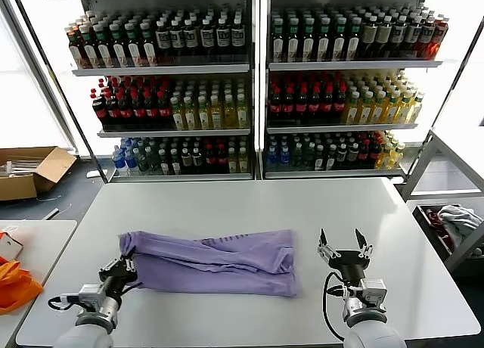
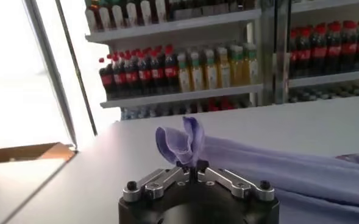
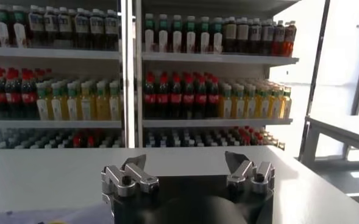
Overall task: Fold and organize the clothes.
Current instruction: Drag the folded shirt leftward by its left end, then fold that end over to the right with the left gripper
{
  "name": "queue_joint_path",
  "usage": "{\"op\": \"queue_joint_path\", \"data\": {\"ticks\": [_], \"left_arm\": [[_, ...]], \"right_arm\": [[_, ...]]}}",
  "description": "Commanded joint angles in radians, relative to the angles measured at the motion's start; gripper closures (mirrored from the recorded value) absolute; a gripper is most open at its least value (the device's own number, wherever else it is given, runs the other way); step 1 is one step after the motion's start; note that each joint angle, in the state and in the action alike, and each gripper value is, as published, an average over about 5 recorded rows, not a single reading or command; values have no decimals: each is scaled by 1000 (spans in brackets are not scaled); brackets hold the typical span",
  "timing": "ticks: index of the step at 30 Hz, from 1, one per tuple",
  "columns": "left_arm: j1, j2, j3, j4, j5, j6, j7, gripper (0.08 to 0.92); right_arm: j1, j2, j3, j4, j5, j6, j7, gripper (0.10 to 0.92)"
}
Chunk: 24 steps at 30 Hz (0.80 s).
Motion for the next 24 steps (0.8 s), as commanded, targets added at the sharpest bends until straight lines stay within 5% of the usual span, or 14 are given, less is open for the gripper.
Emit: {"op": "queue_joint_path", "data": {"ticks": [1, 5, 13, 24], "left_arm": [[-14, 279, -323, 57, 31, -31, 43, 886], [-7, 258, -267, 19, 68, -27, 53, 886], [-11, 86, 35, -56, 126, -5, 51, 886], [-132, -25, 347, 7, 134, 55, 37, 886]], "right_arm": [[19, 0, -5, -5, 3, -3, 1, 203], [19, 1, 0, -4, 4, -7, 5, 203], [-25, -9, 38, 16, 4, -4, 4, 203], [-92, 25, 85, 39, -11, 10, 3, 203]]}}
